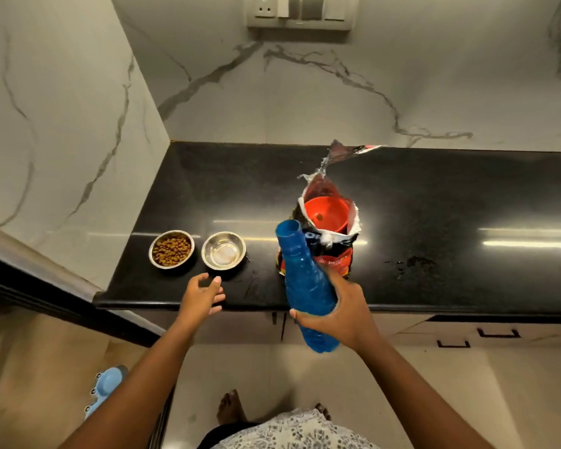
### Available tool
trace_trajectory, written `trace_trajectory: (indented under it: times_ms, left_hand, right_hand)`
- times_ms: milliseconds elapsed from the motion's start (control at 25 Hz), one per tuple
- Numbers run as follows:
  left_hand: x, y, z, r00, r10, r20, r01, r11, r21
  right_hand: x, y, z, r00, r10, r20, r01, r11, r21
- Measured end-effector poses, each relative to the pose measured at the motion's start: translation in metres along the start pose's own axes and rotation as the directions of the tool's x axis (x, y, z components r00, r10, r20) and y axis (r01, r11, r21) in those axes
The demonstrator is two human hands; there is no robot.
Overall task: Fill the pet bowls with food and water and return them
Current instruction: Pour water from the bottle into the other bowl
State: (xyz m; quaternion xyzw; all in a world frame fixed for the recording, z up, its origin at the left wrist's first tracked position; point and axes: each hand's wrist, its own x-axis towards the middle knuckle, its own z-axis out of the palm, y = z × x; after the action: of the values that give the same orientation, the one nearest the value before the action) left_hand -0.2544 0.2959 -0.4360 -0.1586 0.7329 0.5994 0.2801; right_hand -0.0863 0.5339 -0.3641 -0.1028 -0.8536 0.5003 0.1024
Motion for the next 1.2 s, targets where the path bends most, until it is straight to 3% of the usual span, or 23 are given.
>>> trace_trajectory:
  times_ms: [280,560,840,1200]
  left_hand:
    - [0.047,0.021,-0.010,0.999,0.031,0.044,-0.032,0.999,0.025]
    - [0.073,0.020,-0.013,0.989,0.114,0.091,-0.120,0.990,0.072]
    - [0.073,0.024,-0.025,0.976,0.169,0.139,-0.179,0.981,0.068]
    - [0.075,0.016,-0.038,0.968,0.163,0.189,-0.181,0.980,0.086]
  right_hand:
    - [0.051,-0.016,0.057,0.956,0.233,0.177,-0.171,0.936,-0.308]
    - [0.068,-0.019,0.079,0.906,0.380,0.189,-0.230,0.814,-0.534]
    - [0.065,-0.023,0.082,0.864,0.473,0.172,-0.240,0.688,-0.685]
    - [0.055,-0.019,0.086,0.831,0.527,0.175,-0.242,0.628,-0.740]
